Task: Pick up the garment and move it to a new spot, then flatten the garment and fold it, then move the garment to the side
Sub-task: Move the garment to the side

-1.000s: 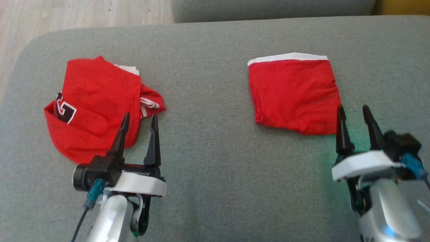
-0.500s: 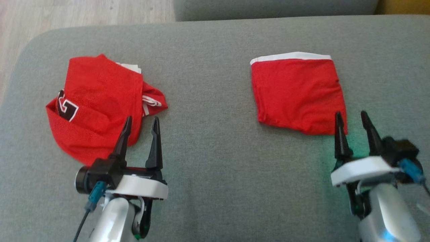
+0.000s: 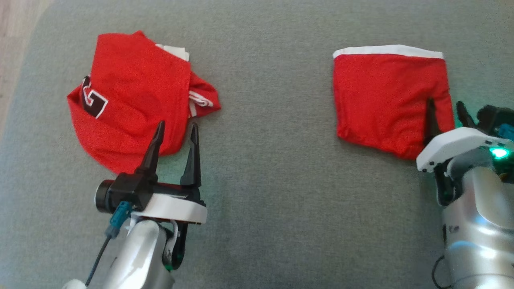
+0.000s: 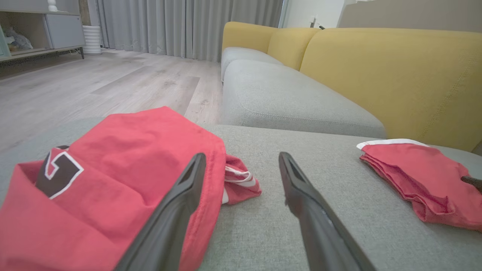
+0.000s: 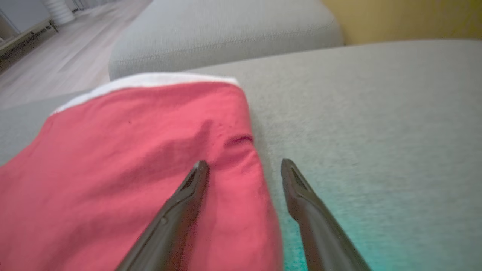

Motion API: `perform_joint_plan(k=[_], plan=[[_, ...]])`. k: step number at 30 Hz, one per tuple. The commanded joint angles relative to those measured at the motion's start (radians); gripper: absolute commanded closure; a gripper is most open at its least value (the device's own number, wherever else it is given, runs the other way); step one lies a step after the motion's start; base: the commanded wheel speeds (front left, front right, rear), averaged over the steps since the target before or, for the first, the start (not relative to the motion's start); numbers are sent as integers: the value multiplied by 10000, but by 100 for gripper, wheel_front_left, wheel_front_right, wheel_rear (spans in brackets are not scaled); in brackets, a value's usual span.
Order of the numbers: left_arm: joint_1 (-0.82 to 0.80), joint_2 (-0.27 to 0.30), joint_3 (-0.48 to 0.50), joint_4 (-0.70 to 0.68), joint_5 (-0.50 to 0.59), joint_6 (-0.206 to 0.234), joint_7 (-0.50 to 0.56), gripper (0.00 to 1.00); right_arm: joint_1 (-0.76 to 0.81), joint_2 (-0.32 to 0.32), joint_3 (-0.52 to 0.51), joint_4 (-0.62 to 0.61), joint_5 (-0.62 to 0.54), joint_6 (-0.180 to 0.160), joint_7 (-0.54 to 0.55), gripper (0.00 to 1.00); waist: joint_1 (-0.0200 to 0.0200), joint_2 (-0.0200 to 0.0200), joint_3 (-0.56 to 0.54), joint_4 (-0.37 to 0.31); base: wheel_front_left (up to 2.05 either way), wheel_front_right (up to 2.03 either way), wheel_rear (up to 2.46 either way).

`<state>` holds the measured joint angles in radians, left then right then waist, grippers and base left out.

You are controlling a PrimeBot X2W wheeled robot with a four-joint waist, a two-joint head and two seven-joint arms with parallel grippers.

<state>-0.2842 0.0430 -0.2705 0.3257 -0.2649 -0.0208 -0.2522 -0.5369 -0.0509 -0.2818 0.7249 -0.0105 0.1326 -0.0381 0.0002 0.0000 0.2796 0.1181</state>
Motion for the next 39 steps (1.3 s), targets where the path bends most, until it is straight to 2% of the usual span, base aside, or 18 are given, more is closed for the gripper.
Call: perform_joint_plan(k=[1, 6, 7, 8, 13, 17, 23, 29, 30, 34, 36, 39], plan=[[-322, 72, 166, -226, -42, -5, -95, 0, -454, 7, 222, 30, -34, -19, 62, 0, -2, 0, 161, 196, 0, 0, 0], [-419, 72, 189, -148, -62, 38, -95, 0, -786, 3, 181, 1175, -339, -19, 324, 0, -2, 0, 110, 284, 0, 0, 0], [-411, 72, 207, -126, -58, 44, -95, 0, -818, -23, 177, 1347, -381, -19, 354, 59, -2, 0, 63, 276, 0, 0, 0], [-394, 72, 238, -106, -48, 54, -95, 0, -851, -58, 200, 1495, -422, -19, 358, 100, -2, 0, 0, 252, 0, 0, 0], [-258, 72, 411, -70, 0, 85, -95, 0, -1084, -485, 676, 1796, -724, -19, 90, 100, -2, 0, -297, 29, 0, 0, 0], [-150, 72, 517, -80, 39, 66, -95, 0, -1219, -1234, 1466, 1866, -839, -19, 10, 100, -2, 0, -483, -173, 0, 0, 0], [-220, 72, 448, -209, -1, 44, -95, 0, -1087, -3581, 2298, 2032, -938, -19, 218, 100, -2, 0, -402, -158, 0, 0, 0], [-522, 72, 271, -395, -70, 64, -95, 0, -815, -5978, 2495, 2268, -755, -19, 339, 100, -2, 0, 25, 38, 0, 0, 0], [-522, 72, 271, -395, -70, 64, -95, 0, -815, -5978, 2495, 2268, -755, -19, 339, 100, -2, 0, 25, 38, 0, 0, 0], [-660, 72, 285, -430, -2, 16, -95, 0, -879, -6921, 2050, 2385, -768, -19, 551, 100, -2, 0, 309, 147, 0, 0, 0], [-714, 72, 291, -434, 4, -7, -95, 0, -906, -6890, 1930, 2382, -423, -19, 529, 100, -2, 0, 405, 193, 0, 0, 0], [-756, 72, 324, -451, 4, -13, -95, 0, -951, -7015, 1945, 2172, -600, -19, 542, 100, -2, 0, 506, 214, 0, 0, 0]])
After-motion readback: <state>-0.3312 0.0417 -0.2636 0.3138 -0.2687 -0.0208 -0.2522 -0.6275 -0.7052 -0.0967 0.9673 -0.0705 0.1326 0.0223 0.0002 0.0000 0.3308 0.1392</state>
